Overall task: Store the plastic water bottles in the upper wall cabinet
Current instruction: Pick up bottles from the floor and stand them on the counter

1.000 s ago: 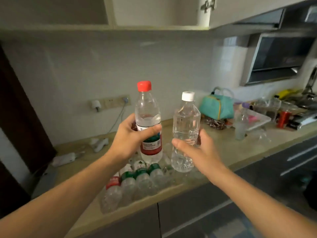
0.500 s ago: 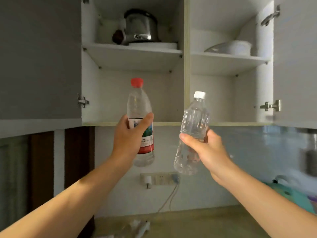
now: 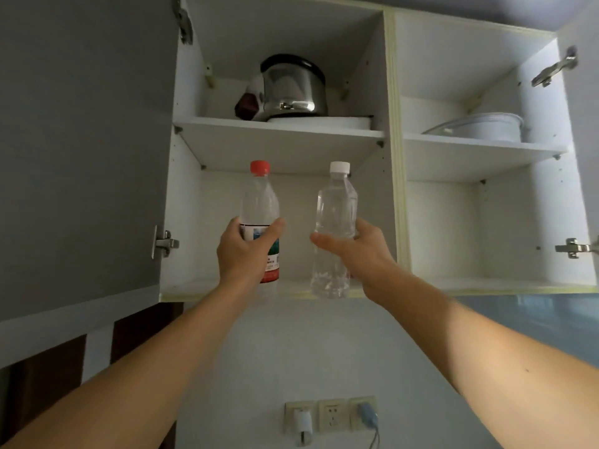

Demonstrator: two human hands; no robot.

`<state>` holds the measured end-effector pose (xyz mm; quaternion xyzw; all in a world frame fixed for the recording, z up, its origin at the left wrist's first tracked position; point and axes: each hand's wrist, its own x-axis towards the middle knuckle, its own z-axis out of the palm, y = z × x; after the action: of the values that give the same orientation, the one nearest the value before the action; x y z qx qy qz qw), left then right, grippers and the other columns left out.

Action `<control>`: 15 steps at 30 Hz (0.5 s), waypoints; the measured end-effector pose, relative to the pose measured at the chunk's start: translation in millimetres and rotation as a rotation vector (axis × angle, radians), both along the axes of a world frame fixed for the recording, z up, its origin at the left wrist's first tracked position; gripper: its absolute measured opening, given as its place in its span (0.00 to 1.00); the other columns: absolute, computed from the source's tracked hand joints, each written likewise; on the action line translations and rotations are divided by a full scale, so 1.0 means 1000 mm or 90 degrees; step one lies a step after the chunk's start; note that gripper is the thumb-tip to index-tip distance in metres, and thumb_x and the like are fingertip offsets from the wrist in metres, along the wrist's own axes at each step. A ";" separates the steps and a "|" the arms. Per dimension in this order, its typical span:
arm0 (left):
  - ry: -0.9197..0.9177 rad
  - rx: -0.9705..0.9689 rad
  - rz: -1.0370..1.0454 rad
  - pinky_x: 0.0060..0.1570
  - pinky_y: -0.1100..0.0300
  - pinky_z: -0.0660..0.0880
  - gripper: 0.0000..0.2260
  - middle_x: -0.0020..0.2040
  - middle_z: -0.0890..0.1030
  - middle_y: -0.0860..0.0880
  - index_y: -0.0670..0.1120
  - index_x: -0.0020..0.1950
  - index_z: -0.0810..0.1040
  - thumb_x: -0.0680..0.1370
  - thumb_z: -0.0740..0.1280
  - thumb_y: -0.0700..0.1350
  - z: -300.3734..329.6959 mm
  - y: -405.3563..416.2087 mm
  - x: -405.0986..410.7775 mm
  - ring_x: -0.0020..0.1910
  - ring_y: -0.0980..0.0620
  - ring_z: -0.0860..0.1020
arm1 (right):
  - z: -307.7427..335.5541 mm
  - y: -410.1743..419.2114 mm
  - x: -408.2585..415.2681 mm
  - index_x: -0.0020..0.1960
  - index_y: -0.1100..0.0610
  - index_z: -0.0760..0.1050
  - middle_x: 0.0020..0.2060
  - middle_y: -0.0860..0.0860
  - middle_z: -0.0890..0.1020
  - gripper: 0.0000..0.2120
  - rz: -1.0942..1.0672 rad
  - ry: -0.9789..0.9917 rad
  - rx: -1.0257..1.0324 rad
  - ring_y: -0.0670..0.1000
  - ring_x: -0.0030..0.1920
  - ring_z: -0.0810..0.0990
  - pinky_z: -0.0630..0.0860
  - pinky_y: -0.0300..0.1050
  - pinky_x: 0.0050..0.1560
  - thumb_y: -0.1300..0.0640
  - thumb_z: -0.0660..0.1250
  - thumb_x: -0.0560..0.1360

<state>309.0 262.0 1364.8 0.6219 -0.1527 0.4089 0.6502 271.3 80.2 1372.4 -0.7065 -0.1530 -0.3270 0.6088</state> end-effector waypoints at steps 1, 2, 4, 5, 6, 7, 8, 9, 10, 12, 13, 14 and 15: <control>-0.003 0.005 0.018 0.38 0.60 0.76 0.17 0.44 0.82 0.50 0.48 0.48 0.77 0.71 0.78 0.57 0.001 0.003 0.011 0.43 0.54 0.82 | 0.002 0.001 0.013 0.59 0.50 0.80 0.48 0.48 0.87 0.23 -0.001 -0.002 0.005 0.51 0.49 0.86 0.83 0.56 0.56 0.51 0.83 0.67; -0.010 0.006 0.033 0.38 0.61 0.76 0.18 0.44 0.82 0.51 0.46 0.49 0.77 0.71 0.78 0.57 0.003 0.005 0.021 0.43 0.55 0.82 | 0.003 0.003 0.025 0.58 0.51 0.81 0.48 0.48 0.87 0.23 0.000 -0.003 0.006 0.51 0.49 0.86 0.83 0.56 0.56 0.51 0.83 0.66; -0.020 0.016 0.053 0.38 0.62 0.75 0.18 0.45 0.82 0.52 0.47 0.50 0.77 0.71 0.78 0.56 0.005 0.009 0.038 0.43 0.57 0.81 | 0.004 0.007 0.046 0.59 0.51 0.81 0.49 0.48 0.87 0.23 0.004 0.002 -0.001 0.51 0.50 0.86 0.82 0.56 0.58 0.50 0.83 0.66; -0.019 0.022 0.057 0.38 0.62 0.75 0.18 0.45 0.82 0.52 0.47 0.50 0.77 0.71 0.78 0.56 0.006 0.009 0.046 0.43 0.58 0.81 | 0.003 0.010 0.057 0.59 0.50 0.81 0.49 0.48 0.87 0.23 0.006 0.005 -0.007 0.51 0.51 0.86 0.82 0.56 0.58 0.50 0.83 0.67; -0.014 0.022 0.058 0.38 0.63 0.75 0.18 0.46 0.82 0.52 0.47 0.50 0.77 0.72 0.78 0.56 0.006 0.010 0.053 0.43 0.58 0.81 | 0.002 0.013 0.066 0.59 0.51 0.81 0.49 0.47 0.87 0.22 0.007 0.006 -0.014 0.50 0.50 0.86 0.82 0.55 0.58 0.50 0.82 0.67; -0.005 0.022 0.056 0.37 0.63 0.75 0.18 0.46 0.81 0.52 0.46 0.51 0.77 0.72 0.77 0.56 0.007 0.011 0.060 0.43 0.58 0.81 | 0.001 0.016 0.074 0.58 0.51 0.81 0.48 0.47 0.87 0.22 0.006 0.006 -0.020 0.49 0.50 0.86 0.82 0.53 0.56 0.50 0.82 0.67; 0.006 0.027 0.055 0.35 0.64 0.74 0.19 0.46 0.81 0.52 0.46 0.52 0.76 0.73 0.77 0.57 0.007 0.012 0.066 0.43 0.58 0.80 | 0.000 0.018 0.081 0.59 0.52 0.80 0.48 0.47 0.86 0.21 0.002 0.008 -0.028 0.49 0.49 0.86 0.83 0.51 0.54 0.49 0.81 0.68; 0.019 0.042 0.056 0.33 0.65 0.73 0.19 0.47 0.81 0.51 0.46 0.53 0.75 0.74 0.76 0.57 0.007 0.013 0.072 0.42 0.57 0.80 | 0.000 0.019 0.088 0.60 0.52 0.80 0.48 0.48 0.86 0.22 -0.002 0.012 -0.036 0.48 0.48 0.85 0.83 0.49 0.52 0.49 0.81 0.69; 0.029 0.066 0.058 0.33 0.66 0.73 0.19 0.48 0.80 0.51 0.47 0.54 0.74 0.74 0.75 0.57 0.006 0.014 0.078 0.43 0.56 0.81 | 0.000 0.018 0.094 0.61 0.53 0.79 0.48 0.48 0.86 0.23 -0.006 0.019 -0.050 0.49 0.48 0.85 0.83 0.49 0.51 0.49 0.80 0.69; 0.044 0.126 0.053 0.40 0.61 0.77 0.22 0.55 0.79 0.46 0.45 0.61 0.72 0.76 0.75 0.55 0.002 0.016 0.089 0.50 0.49 0.81 | 0.000 0.015 0.105 0.63 0.53 0.79 0.51 0.49 0.85 0.24 -0.022 0.028 -0.107 0.51 0.51 0.85 0.83 0.54 0.55 0.49 0.80 0.70; 0.054 0.163 0.053 0.47 0.56 0.79 0.25 0.59 0.77 0.44 0.44 0.66 0.69 0.76 0.75 0.53 0.001 0.017 0.092 0.55 0.46 0.80 | -0.001 0.012 0.109 0.64 0.52 0.78 0.53 0.50 0.85 0.25 -0.028 0.031 -0.142 0.52 0.52 0.85 0.82 0.56 0.57 0.50 0.80 0.70; 0.070 0.198 0.058 0.54 0.52 0.79 0.29 0.63 0.75 0.43 0.43 0.70 0.66 0.76 0.75 0.52 0.001 0.019 0.094 0.58 0.45 0.79 | -0.002 0.009 0.112 0.66 0.52 0.77 0.54 0.51 0.85 0.27 -0.030 0.035 -0.168 0.53 0.53 0.84 0.81 0.57 0.59 0.50 0.80 0.70; 0.087 0.232 0.065 0.59 0.51 0.78 0.32 0.65 0.74 0.42 0.42 0.72 0.63 0.76 0.75 0.52 0.001 0.022 0.096 0.60 0.44 0.77 | -0.002 0.007 0.115 0.67 0.53 0.76 0.55 0.51 0.85 0.28 -0.027 0.040 -0.183 0.54 0.54 0.84 0.81 0.57 0.59 0.50 0.80 0.70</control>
<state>405.1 284.1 1365.6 0.7623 -0.1482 0.3641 0.5142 385.8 86.9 1369.9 -0.7993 -0.1644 -0.2919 0.4988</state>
